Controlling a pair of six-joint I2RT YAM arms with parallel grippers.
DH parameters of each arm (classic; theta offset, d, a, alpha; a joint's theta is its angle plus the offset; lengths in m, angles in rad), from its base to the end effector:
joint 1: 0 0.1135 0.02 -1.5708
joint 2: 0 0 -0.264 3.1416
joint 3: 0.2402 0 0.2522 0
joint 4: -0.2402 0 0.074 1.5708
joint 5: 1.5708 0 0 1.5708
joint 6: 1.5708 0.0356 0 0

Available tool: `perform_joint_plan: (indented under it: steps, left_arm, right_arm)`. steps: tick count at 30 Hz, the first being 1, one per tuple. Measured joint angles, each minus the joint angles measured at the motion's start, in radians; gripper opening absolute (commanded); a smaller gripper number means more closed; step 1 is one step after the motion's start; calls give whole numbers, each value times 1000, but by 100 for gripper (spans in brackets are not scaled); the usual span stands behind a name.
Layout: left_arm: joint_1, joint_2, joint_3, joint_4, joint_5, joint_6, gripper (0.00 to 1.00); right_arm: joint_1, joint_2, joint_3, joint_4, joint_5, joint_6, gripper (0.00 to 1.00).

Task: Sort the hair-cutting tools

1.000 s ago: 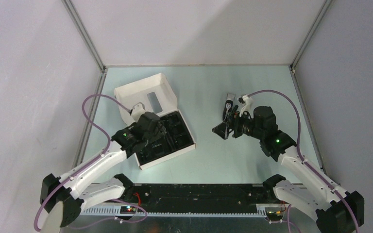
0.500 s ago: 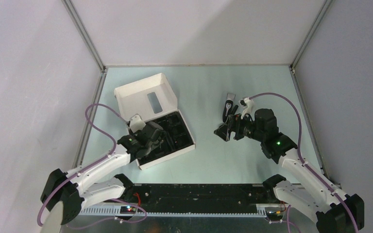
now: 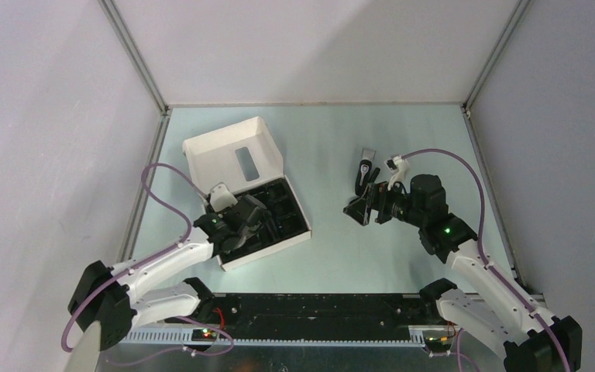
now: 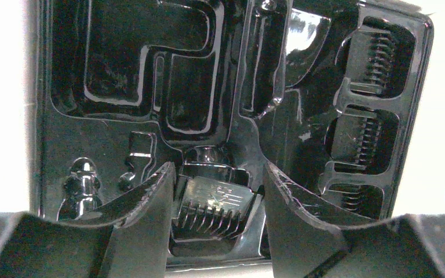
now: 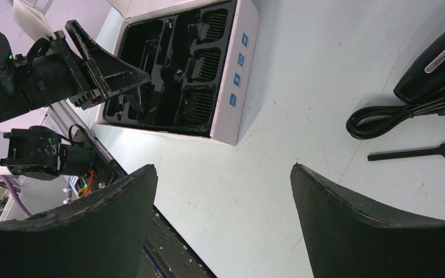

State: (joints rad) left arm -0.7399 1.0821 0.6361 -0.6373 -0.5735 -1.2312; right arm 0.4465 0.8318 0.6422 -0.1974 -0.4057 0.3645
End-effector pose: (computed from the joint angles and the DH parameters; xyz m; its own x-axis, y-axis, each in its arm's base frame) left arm 0.1545 -0.1149 0.2033 -0.5744 -0.5481 -0.6080 -0.4891 0.8254 -0.2820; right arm 0.1679 0.0960 0.2811 -0.5770 0.0869 -0.8121 -0.5573 0.6850 0.4693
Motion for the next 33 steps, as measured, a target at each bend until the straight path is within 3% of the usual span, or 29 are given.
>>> perform_joint_plan:
  steps: [15,28,33]
  left_arm:
    - [-44,70,59,-107,-29,-53,33]
    - [-55,105,80,-158,-80,-63,35]
    - [-59,116,85,-160,-89,-63,44]
  right_arm:
    - [-36,-31,-27,5,-37,2,90]
    - [-58,-42,-40,13,-76,9,89]
    - [-65,-47,-40,16,-86,14,89]
